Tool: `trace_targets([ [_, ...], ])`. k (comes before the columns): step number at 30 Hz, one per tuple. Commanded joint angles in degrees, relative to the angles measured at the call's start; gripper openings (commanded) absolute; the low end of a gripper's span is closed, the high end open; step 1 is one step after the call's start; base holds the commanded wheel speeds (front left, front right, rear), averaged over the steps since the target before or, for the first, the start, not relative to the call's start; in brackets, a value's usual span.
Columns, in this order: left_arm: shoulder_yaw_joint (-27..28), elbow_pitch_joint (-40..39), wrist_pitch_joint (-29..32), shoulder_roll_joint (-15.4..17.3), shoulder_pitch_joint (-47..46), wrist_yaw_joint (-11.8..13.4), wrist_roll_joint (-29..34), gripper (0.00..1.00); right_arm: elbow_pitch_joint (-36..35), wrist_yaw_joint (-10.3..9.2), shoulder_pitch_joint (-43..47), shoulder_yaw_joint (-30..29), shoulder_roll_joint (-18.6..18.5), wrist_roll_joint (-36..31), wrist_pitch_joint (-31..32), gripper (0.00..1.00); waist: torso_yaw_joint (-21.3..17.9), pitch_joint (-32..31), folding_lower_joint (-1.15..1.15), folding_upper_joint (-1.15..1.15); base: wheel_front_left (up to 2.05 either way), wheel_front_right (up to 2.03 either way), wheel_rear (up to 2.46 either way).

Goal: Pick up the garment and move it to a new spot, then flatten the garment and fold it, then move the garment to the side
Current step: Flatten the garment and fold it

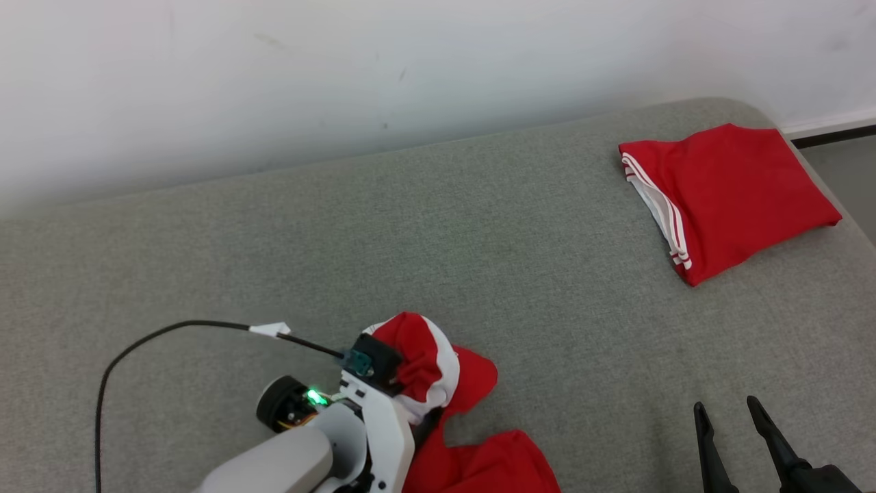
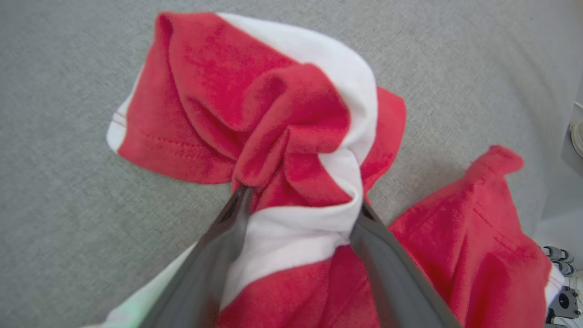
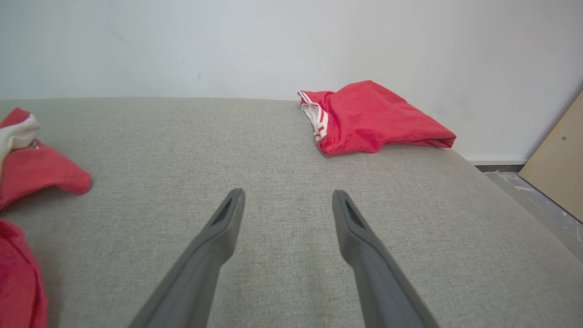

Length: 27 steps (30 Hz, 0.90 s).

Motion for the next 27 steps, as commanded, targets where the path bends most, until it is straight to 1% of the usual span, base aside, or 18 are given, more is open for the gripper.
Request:
trace_targets([
  [1,-0.14,0.55,0.12,-0.44,-0.1,-0.28,-0.12,1.0,0.13,-0.15,-0.17,-0.05,-0.15,0.13,-0.13,1.0,-0.25,0.3,0.0,0.0,0.0,0.0,0.0],
  [3,-0.9,3.05,1.83,-1.38,-0.24,-1.85,0.09,1.0,0.16,-0.15,-0.25,-0.17,-0.15,-0.05,-0.13,1.0,-0.49,0.67,0.0,0.0,0.0,0.0,0.0],
  [5,-1.34,5.18,2.97,-2.61,0.17,-3.1,-0.63,0.0,0.12,-0.15,-0.42,-0.13,-0.15,-0.08,-0.13,1.0,-0.76,1.09,0.0,0.0,0.0,0.0,0.0],
  [6,-1.34,5.92,3.02,-3.15,0.25,-3.67,-1.09,0.0,0.03,-0.15,-0.56,-0.11,-0.15,0.02,-0.13,1.0,-0.88,1.31,0.0,0.0,0.0,0.0,0.0],
  [7,-0.78,6.55,1.95,-3.63,-0.06,-3.74,-1.36,0.0,-0.08,-0.15,-0.67,-0.13,-0.15,0.16,-0.13,1.0,-0.95,1.56,0.0,0.0,0.0,0.0,0.0],
  [13,4.82,10.39,-7.28,-5.5,-4.97,-0.32,-0.7,0.0,-0.61,-0.15,-1.18,0.06,-0.13,0.77,-0.13,1.0,-1.1,3.17,0.0,0.0,0.0,0.0,0.0],
  [17,7.56,13.35,-11.0,-6.44,-8.73,1.24,-0.35,0.0,-0.55,-0.14,-1.94,0.7,-0.15,0.95,-0.13,1.0,-1.44,4.45,0.0,0.0,0.0,0.0,0.0],
  [22,10.46,18.57,-14.7,-6.04,-14.46,3.1,0.5,0.0,-0.8,-0.15,-3.09,1.83,-0.14,1.24,-0.13,1.0,-2.63,6.41,0.0,0.0,0.0,0.0,0.0],
  [27,12.69,25.53,-17.51,-4.79,-19.3,5.04,1.1,0.0,-0.79,-0.14,-3.92,2.43,-0.15,1.44,-0.13,1.0,-4.29,8.06,0.0,0.0,0.0,0.0,0.0],
])
